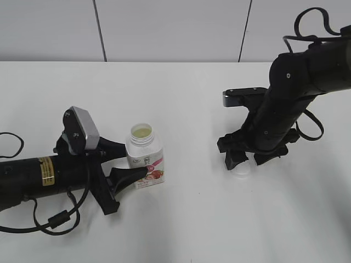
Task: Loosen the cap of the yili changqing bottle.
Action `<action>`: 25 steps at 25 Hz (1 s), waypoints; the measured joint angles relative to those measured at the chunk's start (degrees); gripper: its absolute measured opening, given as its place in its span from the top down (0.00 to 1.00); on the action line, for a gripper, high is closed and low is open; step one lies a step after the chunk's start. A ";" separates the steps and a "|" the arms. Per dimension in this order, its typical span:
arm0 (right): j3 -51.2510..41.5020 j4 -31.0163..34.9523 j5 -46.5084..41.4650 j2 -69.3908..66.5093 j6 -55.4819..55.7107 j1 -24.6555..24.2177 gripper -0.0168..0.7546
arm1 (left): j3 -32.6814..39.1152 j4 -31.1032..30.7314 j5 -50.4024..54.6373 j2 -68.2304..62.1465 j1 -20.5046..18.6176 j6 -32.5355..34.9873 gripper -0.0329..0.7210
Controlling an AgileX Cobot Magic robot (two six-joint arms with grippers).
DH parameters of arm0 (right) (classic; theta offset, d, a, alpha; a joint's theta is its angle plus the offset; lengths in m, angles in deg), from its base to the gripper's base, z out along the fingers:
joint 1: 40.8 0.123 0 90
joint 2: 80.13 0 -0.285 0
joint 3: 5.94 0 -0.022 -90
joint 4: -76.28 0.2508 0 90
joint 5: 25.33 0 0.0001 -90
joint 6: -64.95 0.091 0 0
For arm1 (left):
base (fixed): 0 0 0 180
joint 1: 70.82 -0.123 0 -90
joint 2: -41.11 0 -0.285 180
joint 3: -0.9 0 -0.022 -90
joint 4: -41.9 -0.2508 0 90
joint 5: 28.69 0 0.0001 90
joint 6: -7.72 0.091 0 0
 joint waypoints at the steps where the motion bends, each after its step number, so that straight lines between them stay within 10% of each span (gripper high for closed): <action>1: 0.00 0.00 0.00 0.02 0.00 0.00 0.23 | 0.00 0.02 0.00 0.00 0.00 0.00 0.43; 7: 1.80 0.00 -3.13 0.29 0.00 0.00 0.20 | 0.49 0.25 -2.05 0.00 -0.12 -0.19 0.16; 25: 10.76 0.00 -11.19 8.32 0.00 0.00 0.21 | 14.15 7.39 -5.19 1.36 -7.89 -0.19 0.18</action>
